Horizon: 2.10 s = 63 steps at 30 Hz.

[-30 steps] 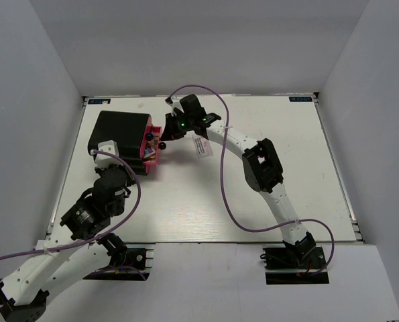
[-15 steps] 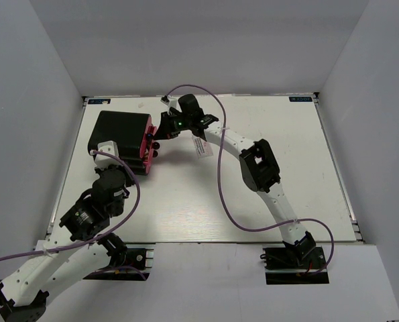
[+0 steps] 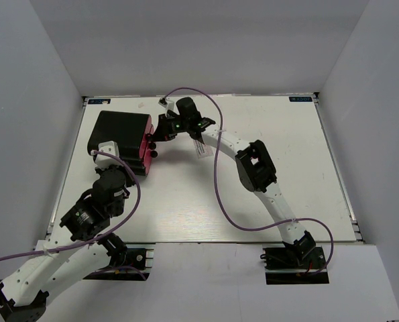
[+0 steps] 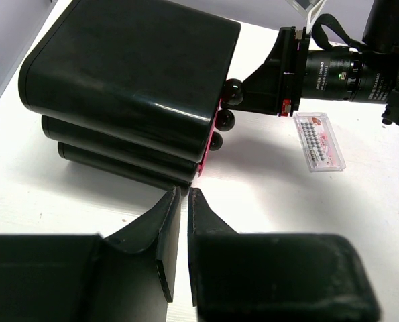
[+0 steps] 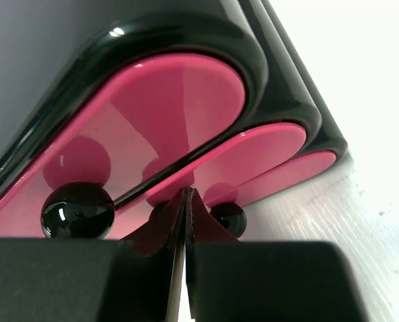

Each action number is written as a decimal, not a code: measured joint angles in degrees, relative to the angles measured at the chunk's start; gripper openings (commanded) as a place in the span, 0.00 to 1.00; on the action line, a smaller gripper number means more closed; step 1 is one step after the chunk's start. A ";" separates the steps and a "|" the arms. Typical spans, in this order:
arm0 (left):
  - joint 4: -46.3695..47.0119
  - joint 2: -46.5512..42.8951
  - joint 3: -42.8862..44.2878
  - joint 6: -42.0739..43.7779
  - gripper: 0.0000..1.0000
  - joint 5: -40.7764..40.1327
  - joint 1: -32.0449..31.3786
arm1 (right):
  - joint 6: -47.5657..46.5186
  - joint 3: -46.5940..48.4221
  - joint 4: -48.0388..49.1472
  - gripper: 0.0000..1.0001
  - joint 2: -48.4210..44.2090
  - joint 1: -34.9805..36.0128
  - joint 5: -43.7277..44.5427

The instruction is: Organize the makeup

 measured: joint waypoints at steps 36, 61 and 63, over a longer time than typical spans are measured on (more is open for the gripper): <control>1.09 -2.71 -0.31 1.81 0.62 1.53 0.00 | -3.61 -8.59 3.52 0.69 -1.64 -5.27 -7.37; 1.29 -2.21 -0.39 2.51 0.67 3.54 0.00 | -4.85 -5.22 1.09 0.70 3.93 0.20 -5.40; 1.29 -2.12 -0.39 2.54 0.68 3.54 0.00 | -3.69 -5.20 2.23 0.69 4.13 0.28 -5.44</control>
